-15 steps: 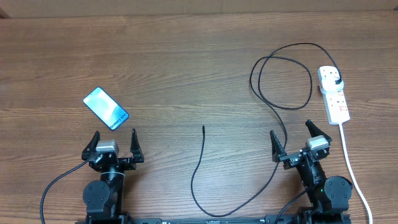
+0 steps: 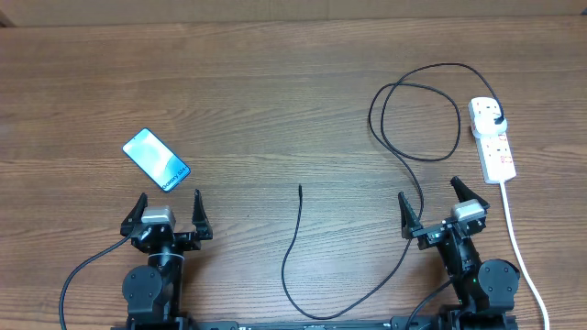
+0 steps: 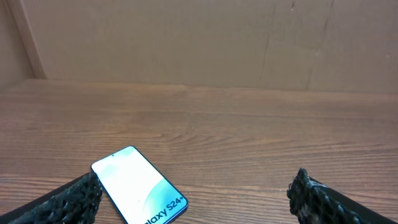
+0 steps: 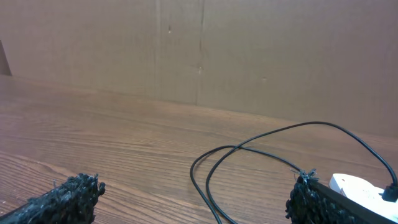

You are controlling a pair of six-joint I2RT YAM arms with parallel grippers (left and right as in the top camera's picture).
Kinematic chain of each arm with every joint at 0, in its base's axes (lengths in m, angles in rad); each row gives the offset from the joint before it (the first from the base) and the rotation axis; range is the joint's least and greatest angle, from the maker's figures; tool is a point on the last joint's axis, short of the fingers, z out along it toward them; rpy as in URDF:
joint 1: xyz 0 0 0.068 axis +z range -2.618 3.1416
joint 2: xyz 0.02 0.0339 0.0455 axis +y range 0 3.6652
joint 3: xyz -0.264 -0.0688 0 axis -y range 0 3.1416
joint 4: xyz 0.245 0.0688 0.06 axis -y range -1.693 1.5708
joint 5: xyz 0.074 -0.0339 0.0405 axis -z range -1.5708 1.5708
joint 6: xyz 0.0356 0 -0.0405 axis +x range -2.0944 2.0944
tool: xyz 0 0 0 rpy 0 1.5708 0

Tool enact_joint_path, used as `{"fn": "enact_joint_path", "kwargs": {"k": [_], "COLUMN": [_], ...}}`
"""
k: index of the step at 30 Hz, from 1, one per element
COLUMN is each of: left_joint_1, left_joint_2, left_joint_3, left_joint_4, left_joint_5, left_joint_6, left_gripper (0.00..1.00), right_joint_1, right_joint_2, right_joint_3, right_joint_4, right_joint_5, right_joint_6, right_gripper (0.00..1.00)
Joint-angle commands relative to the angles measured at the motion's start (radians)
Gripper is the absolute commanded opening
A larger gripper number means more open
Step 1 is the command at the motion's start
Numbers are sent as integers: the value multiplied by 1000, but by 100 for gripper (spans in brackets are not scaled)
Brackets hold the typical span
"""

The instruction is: Plug charger to phone and switch on socket

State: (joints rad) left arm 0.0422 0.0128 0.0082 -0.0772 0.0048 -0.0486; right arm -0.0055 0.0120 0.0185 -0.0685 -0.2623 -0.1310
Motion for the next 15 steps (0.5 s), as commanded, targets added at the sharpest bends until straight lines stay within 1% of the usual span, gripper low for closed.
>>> {"fn": "enact_joint_path", "kwargs": {"k": [1,15], "left_joint_1": [10,10], "left_joint_2": [-9,-9], "left_joint_3": [-3,-3], "left_joint_4": [-1,-1], "left_joint_5": [11,11], "left_joint_6": [16,16], "left_gripper": [100,99], "right_joint_1": [5,5], "right_joint_2": [-9,-9], "right_joint_3": [-11,-11], "right_joint_4": [6,6], "right_joint_5": [6,6], "right_joint_6": [-2,-2], "right_gripper": [100,100]}}
